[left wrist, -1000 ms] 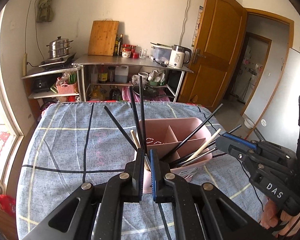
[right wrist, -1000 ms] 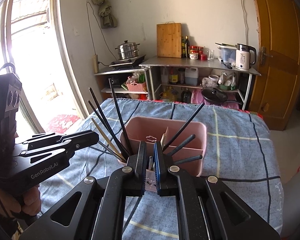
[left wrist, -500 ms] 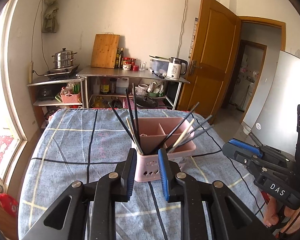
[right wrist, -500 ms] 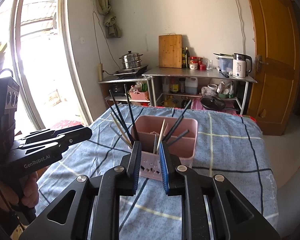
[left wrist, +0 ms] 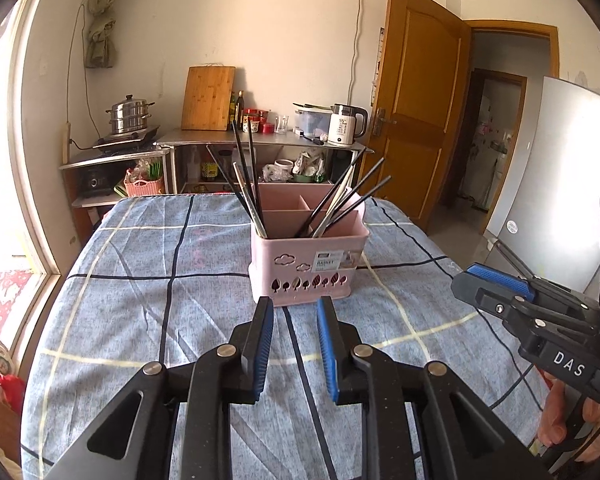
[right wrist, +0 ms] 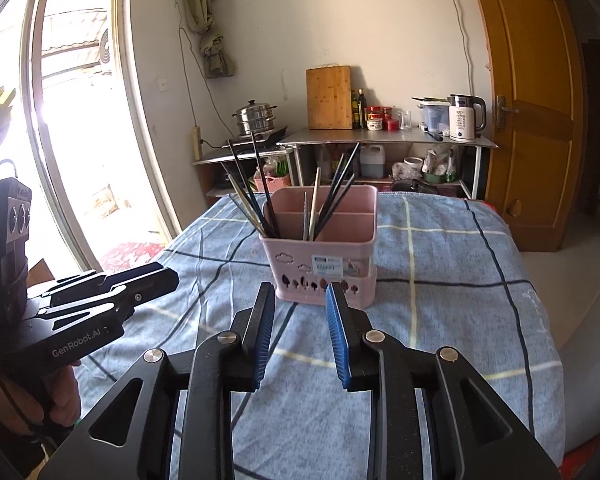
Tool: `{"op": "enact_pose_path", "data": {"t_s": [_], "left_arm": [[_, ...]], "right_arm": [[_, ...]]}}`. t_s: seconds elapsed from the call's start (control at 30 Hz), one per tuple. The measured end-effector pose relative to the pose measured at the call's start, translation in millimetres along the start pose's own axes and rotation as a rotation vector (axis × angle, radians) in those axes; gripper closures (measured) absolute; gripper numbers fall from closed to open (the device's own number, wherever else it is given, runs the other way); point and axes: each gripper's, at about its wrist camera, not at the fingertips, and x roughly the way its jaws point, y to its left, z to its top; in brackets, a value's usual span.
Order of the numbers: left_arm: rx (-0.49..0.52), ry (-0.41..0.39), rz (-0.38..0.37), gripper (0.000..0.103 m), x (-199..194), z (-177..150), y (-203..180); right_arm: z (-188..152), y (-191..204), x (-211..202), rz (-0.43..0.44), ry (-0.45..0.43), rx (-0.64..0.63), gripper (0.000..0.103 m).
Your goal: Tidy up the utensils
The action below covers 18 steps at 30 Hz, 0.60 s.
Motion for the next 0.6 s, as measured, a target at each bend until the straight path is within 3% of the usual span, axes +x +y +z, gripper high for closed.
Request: {"op": "enact_pose_path", "data": {"t_s": [0.33,0.6], "left_arm": [[0.009,-0.045,-0.008,0.081,-22.9,-34.4,-14.2],[-0.015,-0.071,-0.001,0.081,-31.3,-42.7,-13.3]], "right_arm": [[-29.2,7.9,-19.9,-0.031,-0.014,-0.019,0.076],[-40.0,12.6,-23.9,-0.040,-0.016,-0.026,0.076]]}}
